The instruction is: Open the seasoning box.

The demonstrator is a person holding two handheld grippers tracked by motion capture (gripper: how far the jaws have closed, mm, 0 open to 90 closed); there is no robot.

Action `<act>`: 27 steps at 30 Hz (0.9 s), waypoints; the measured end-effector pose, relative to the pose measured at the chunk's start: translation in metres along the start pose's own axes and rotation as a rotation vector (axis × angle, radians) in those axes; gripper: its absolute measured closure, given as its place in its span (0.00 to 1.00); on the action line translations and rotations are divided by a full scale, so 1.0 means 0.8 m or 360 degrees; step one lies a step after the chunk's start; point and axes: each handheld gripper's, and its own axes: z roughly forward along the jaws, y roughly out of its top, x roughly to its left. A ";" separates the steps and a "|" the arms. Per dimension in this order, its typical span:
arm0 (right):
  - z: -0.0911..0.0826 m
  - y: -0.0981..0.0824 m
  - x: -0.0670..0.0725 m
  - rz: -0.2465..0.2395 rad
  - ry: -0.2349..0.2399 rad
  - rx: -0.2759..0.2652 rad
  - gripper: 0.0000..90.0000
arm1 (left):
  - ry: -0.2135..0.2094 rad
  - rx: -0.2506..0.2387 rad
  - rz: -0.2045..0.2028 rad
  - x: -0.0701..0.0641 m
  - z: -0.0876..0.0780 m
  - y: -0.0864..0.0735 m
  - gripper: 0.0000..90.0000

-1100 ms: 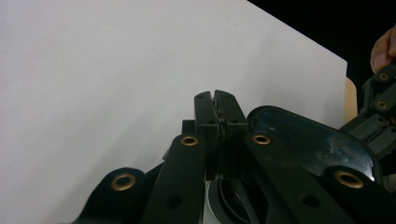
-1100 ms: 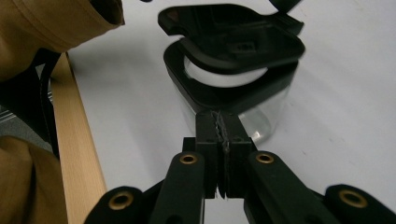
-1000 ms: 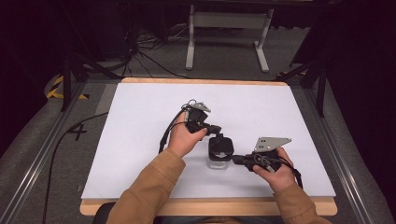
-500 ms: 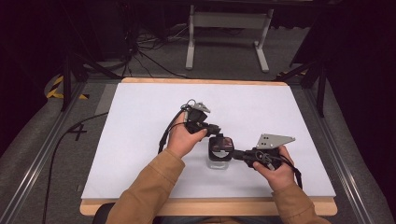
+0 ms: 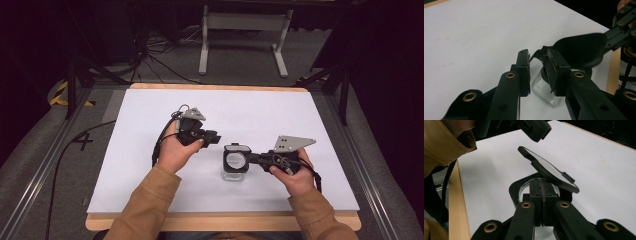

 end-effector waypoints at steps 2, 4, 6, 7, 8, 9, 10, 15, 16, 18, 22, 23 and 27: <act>0.001 0.007 -0.003 -0.0010 0.0006 -0.0012 1.00 | 0.0020 -0.0002 -0.0025 0.002 -0.010 -0.006 0.80; 0.002 0.011 -0.006 -0.0022 0.0009 -0.0024 1.00 | 0.0043 -0.0002 -0.0042 0.003 -0.019 -0.012 0.80; 0.004 0.016 -0.009 -0.0027 0.0017 -0.0032 1.00 | 0.0063 0.0000 -0.0061 0.004 -0.028 -0.018 0.79; 0.005 0.019 -0.011 -0.0031 0.0020 -0.0036 1.00 | 0.0067 -0.0001 -0.0069 0.005 -0.032 -0.020 0.79; 0.006 0.021 -0.012 -0.0033 0.0023 -0.0039 1.00 | 0.0079 0.0001 -0.0074 0.006 -0.035 -0.022 0.79; 0.007 0.022 -0.013 -0.0036 0.0026 -0.0042 1.00 | 0.0088 -0.0001 -0.0086 0.006 -0.039 -0.025 0.79; 0.008 0.025 -0.014 -0.0048 0.0017 -0.0037 1.00 | 0.0096 0.0000 -0.0095 0.006 -0.043 -0.027 0.79; 0.013 0.035 -0.020 -0.0078 -0.0016 -0.0033 1.00 | 0.0149 -0.0001 -0.0142 0.009 -0.061 -0.041 0.77; 0.013 0.035 -0.020 -0.0078 -0.0016 -0.0033 1.00 | 0.0149 -0.0001 -0.0142 0.009 -0.061 -0.041 0.77; 0.015 0.038 -0.024 -0.0076 -0.0029 -0.0036 1.00 | 0.0167 -0.0002 -0.0149 0.010 -0.068 -0.046 0.77; 0.019 0.043 -0.031 -0.0064 -0.0049 -0.0050 1.00 | 0.0190 0.0001 -0.0178 0.012 -0.077 -0.055 0.76; 0.020 0.043 -0.033 -0.0065 -0.0053 -0.0062 1.00 | 0.0195 -0.0003 -0.0191 0.012 -0.079 -0.056 0.76; 0.024 0.043 -0.041 -0.0046 -0.0093 -0.0076 1.00 | 0.0223 0.0005 -0.0197 0.013 -0.083 -0.061 0.76</act>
